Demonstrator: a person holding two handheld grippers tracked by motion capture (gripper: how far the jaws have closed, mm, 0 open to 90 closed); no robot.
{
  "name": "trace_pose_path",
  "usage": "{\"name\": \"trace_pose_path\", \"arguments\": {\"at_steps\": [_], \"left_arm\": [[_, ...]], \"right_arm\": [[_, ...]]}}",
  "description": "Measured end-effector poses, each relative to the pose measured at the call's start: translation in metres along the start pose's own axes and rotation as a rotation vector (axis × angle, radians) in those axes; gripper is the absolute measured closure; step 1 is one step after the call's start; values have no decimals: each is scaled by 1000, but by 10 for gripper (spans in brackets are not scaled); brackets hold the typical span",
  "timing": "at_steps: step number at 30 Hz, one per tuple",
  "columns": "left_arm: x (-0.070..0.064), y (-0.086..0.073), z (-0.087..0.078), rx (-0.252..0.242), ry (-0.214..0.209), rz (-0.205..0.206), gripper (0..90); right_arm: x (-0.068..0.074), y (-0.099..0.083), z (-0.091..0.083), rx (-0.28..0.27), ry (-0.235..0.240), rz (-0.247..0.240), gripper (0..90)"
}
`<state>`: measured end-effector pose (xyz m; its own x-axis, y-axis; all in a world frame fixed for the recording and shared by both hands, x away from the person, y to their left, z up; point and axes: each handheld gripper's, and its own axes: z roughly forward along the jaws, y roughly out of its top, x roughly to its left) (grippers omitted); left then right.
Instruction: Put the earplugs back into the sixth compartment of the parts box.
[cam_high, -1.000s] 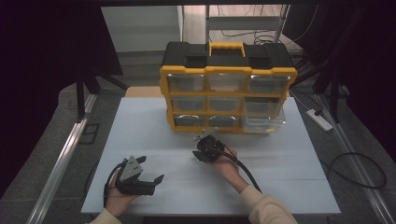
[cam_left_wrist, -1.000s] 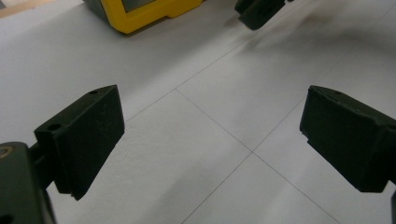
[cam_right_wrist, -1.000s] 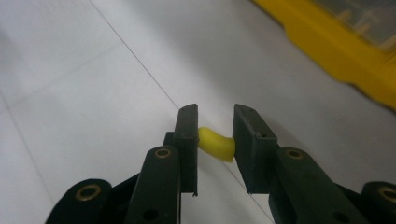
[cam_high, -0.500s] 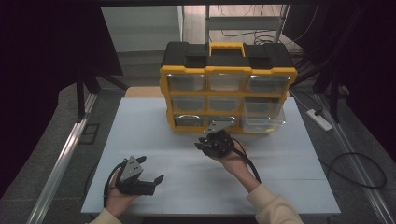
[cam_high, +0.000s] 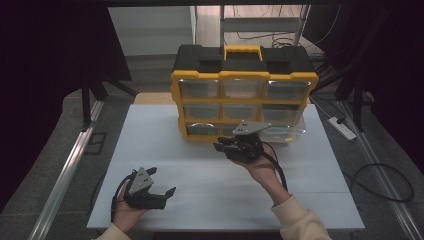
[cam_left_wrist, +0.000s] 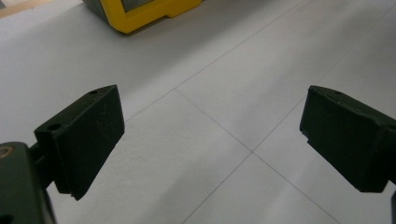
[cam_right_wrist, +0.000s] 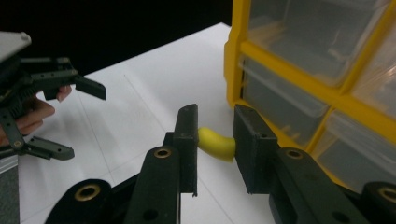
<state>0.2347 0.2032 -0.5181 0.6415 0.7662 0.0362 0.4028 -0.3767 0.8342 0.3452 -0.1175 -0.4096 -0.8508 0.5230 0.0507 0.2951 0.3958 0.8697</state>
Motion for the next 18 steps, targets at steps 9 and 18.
{"name": "trace_pose_path", "arguments": {"at_steps": [9,18], "left_arm": [[0,0,0,2,0,4,62],[0,0,0,3,-1,3,62]], "right_arm": [[-3,9,-19,-59,-15,1,709],[-10,16,-39,-116,-43,12,709]]}}
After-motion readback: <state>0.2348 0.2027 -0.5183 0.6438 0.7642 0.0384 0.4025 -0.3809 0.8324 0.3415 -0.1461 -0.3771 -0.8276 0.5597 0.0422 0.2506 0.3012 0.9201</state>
